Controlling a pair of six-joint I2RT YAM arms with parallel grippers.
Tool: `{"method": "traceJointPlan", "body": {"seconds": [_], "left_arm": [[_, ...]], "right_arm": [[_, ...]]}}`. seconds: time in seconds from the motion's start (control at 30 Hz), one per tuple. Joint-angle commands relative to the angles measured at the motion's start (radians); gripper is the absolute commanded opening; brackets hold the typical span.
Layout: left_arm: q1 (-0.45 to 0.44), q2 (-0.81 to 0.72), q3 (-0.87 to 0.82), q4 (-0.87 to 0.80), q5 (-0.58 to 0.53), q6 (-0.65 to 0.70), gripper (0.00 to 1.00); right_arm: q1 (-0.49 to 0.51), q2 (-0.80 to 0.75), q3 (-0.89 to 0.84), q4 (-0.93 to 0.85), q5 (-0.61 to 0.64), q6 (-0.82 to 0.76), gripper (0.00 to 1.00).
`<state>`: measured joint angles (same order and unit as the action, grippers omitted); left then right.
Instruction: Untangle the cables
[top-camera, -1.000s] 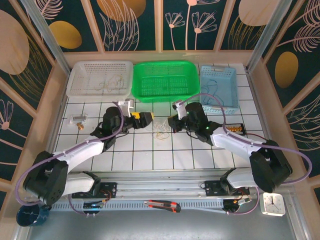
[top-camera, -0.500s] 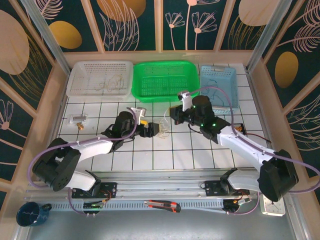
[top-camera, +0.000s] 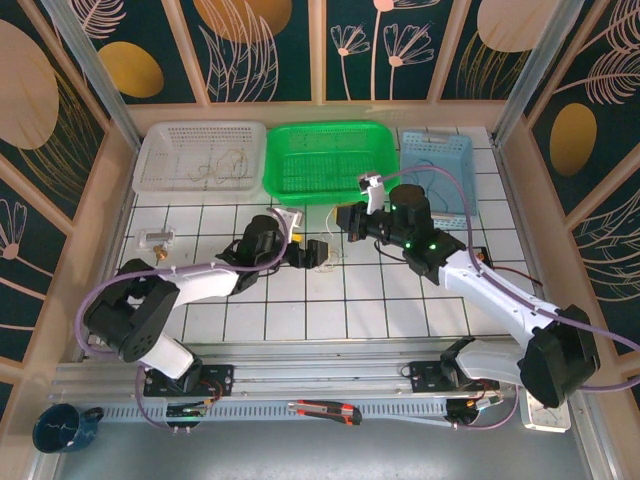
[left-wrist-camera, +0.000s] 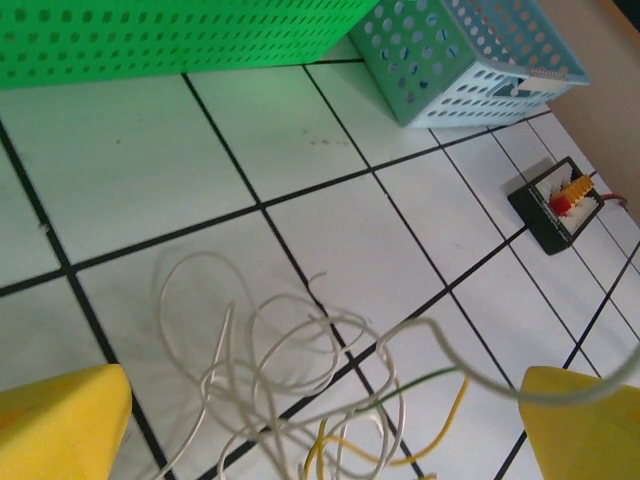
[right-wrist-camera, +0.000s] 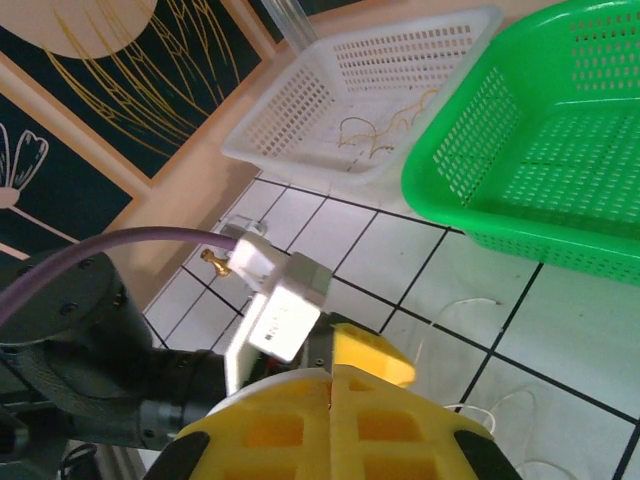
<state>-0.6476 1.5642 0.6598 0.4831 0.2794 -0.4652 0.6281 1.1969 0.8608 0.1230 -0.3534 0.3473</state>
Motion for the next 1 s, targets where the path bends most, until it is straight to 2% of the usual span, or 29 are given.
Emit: {"method": "traceJointPlan", "body": {"seconds": [0.0,0.07,0.4,0.57,0.8,0.97], "left_arm": [[-0.016,0.048,0.036,0.037,-0.014,0.031,0.98],[-0.019,0.072,0.036,0.045,-0.027,0.030,0.95],[-0.020,0.128,-0.042,0.100,-0.115,0.000,0.66],[-0.020,0.144,-0.060,0.106,-0.115,0.000,0.58],[-0.021,0.143,-0.076,0.111,-0.115,0.000,0.57],[-0.021,0.077,-0.103,0.088,-0.126,0.003,0.69]], "right_arm": [[-0.001,-0.039,0.049,0.060,-0.025,0.049,0.00],[-0.002,-0.046,0.069,0.065,-0.028,0.063,0.00],[-0.005,-0.078,0.244,0.124,-0.061,0.154,0.00],[-0.011,-0.065,0.346,0.170,-0.083,0.208,0.00],[-0.015,-0.030,0.440,0.206,-0.110,0.248,0.00],[-0.018,-0.014,0.415,0.187,-0.100,0.225,0.00]]}}
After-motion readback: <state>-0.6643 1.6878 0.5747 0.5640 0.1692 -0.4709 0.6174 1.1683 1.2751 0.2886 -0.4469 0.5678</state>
